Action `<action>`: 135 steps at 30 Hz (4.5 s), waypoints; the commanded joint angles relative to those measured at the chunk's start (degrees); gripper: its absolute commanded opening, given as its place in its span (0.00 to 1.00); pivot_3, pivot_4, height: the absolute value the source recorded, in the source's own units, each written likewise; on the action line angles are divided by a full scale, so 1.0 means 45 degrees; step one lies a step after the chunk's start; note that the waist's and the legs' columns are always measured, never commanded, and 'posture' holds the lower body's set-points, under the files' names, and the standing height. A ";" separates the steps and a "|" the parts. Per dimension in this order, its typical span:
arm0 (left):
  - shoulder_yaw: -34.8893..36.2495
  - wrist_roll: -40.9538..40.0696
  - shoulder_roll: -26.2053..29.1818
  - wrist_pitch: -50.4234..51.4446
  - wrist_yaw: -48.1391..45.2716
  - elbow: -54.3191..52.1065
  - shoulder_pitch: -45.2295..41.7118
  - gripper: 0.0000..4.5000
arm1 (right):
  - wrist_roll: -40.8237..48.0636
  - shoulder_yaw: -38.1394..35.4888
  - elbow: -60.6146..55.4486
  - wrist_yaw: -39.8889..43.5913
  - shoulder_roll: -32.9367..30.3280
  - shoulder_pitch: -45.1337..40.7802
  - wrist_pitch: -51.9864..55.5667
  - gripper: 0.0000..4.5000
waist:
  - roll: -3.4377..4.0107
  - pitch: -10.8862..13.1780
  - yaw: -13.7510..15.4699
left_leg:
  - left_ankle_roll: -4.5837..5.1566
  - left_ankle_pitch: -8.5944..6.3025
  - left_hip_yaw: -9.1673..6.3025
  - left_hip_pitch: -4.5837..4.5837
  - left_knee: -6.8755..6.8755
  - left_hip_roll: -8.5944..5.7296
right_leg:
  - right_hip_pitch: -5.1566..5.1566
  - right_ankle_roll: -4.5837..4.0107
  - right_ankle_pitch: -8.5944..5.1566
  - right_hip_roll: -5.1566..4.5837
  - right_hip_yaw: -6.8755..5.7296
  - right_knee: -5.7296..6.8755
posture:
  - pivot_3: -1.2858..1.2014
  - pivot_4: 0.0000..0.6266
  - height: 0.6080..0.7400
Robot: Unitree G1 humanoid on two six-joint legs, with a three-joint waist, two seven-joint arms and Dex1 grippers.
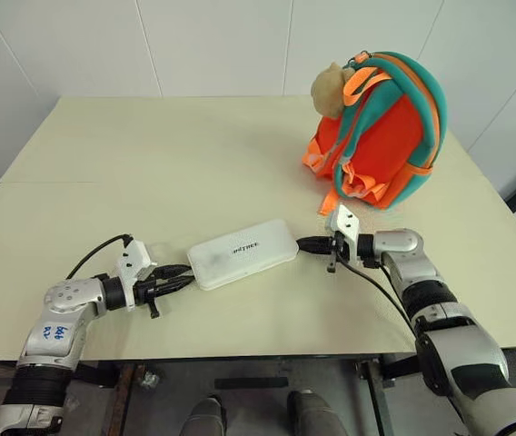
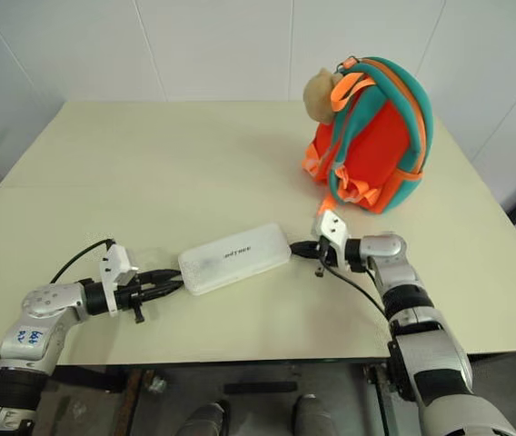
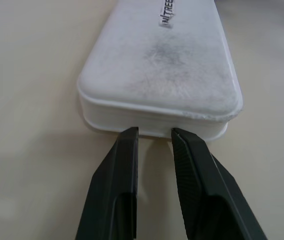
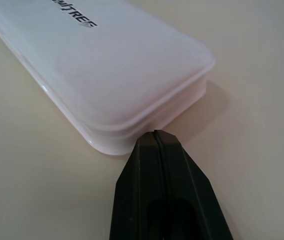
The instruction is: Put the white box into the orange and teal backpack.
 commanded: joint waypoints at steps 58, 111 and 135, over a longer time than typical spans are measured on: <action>0.0704 -0.2406 -0.0052 0.7273 -0.0316 0.1258 -0.2803 1.00 | 0.2429 -0.0442 -0.7673 0.2063 -0.4684 0.3661 0.6314 0.99 | 0.0001 0.0000 0.0268 | 0.0022 -0.0006 -0.0017 -0.0004 0.0076 -0.0002 | 0.0047 0.0013 0.0020 0.0006 -0.0009 -0.0012 | 0.52 0.24 1.00; -0.1445 -0.3635 -0.2336 1.5392 -0.0271 0.4819 -0.6184 0.31 | 0.2651 0.0520 -1.0076 0.1799 -0.3624 0.4855 0.6933 1.00 | 0.0004 -0.0022 0.0313 | 0.0019 -0.0094 -0.0041 0.0166 0.0089 -0.0029 | 0.0289 0.0076 -0.0050 -0.0017 -0.0026 -0.0107 | 0.52 0.24 1.00; 0.2637 -0.5122 0.0509 1.3788 0.0124 0.1357 -0.4419 0.29 | 0.0445 -0.2251 -0.0250 -0.7668 -0.1144 -0.3319 0.3438 1.00 | 0.0000 -0.0009 0.0171 | -0.0054 -0.0068 -0.0017 -0.0016 0.0042 -0.0006 | 0.0009 0.0021 -0.0076 -0.0013 -0.0011 -0.0011 | 0.52 0.24 1.00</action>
